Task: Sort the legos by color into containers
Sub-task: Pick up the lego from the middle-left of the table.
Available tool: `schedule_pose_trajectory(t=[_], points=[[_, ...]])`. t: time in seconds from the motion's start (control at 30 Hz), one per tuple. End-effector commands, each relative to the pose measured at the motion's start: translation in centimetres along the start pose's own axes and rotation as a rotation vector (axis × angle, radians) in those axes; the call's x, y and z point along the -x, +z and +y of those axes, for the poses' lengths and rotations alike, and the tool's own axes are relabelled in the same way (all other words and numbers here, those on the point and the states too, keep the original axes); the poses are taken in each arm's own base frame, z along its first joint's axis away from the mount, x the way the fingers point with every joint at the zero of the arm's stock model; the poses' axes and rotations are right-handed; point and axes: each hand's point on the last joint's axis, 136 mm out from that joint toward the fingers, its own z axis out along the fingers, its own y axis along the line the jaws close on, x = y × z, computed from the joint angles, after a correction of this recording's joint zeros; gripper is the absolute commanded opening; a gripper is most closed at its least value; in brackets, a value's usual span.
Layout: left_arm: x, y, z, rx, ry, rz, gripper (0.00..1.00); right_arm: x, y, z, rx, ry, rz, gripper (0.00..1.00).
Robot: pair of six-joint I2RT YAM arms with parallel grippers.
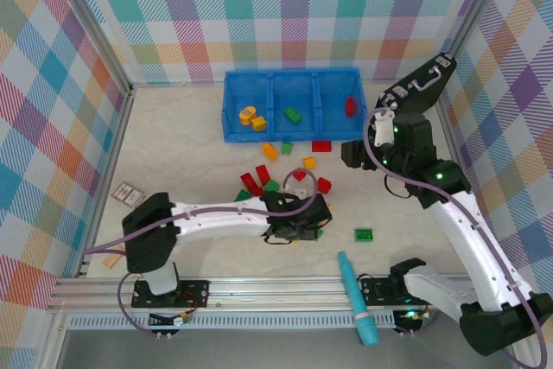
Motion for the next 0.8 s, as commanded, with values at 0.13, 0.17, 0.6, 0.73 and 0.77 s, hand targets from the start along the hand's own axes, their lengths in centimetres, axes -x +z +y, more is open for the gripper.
schedule_pose_trajectory(t=[0.13, 0.17, 0.6, 0.73, 0.77], points=[[0.1, 1.0, 0.6, 0.105, -0.062, -0.028, 0.61, 0.0, -1.7, 0.6, 0.038, 0.028, -0.061, 0.75], [0.1, 1.1, 0.7, 0.118, -0.061, -0.024, 0.61, -0.2, -1.7, 0.6, 0.039, 0.031, -0.058, 0.75], [-0.4, 2.0, 2.7, 0.191, -0.089, -0.010, 0.61, -1.4, -0.6, 0.3, 0.038, 0.044, -0.028, 0.75], [-0.8, 3.0, 3.1, 0.186, -0.108, 0.018, 0.61, -1.6, -0.2, 0.3, 0.040, 0.048, -0.015, 0.75], [-0.9, 3.3, 3.3, 0.188, -0.116, 0.023, 0.61, -1.6, 0.0, 0.2, 0.037, 0.049, -0.011, 0.75]])
